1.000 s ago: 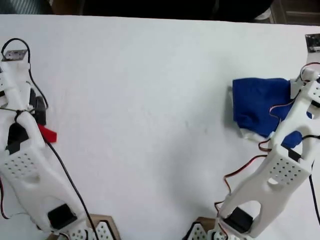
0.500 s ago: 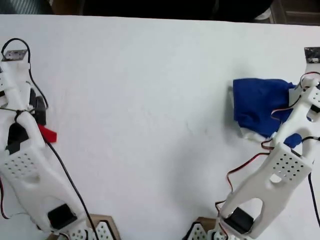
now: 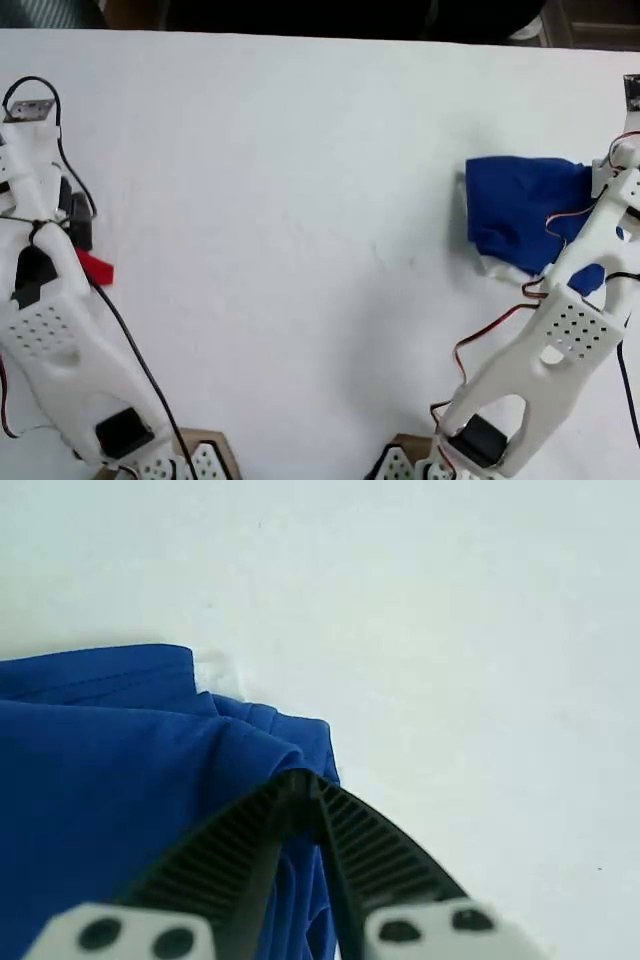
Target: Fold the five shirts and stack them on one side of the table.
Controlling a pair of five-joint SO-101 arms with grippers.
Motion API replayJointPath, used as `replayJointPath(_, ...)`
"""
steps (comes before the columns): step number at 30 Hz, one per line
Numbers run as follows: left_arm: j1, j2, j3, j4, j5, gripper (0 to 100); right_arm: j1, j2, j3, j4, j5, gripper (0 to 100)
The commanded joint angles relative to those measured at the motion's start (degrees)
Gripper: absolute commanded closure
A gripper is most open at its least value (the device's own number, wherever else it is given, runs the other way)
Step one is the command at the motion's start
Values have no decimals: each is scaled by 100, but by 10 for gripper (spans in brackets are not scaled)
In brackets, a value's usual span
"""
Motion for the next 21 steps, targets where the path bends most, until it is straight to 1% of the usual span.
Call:
replayJointPath(1,-53,-193,-233,53,-62,973,13,31,-273,-259,-9,978)
replayJointPath(6,-53,-193,-233,53,-62,973,-75,40,-273,-523,-9,978)
replayJointPath(18,-53,-185,-233,35,-53,973,-347,31,-554,-479,-18,977)
replayJointPath(19,-53,-185,-233,35,-53,973,-347,13,-571,-453,-18,971)
replayJointPath(21,-53,-185,-233,35,-62,973,-321,-13,-677,-303,-44,923)
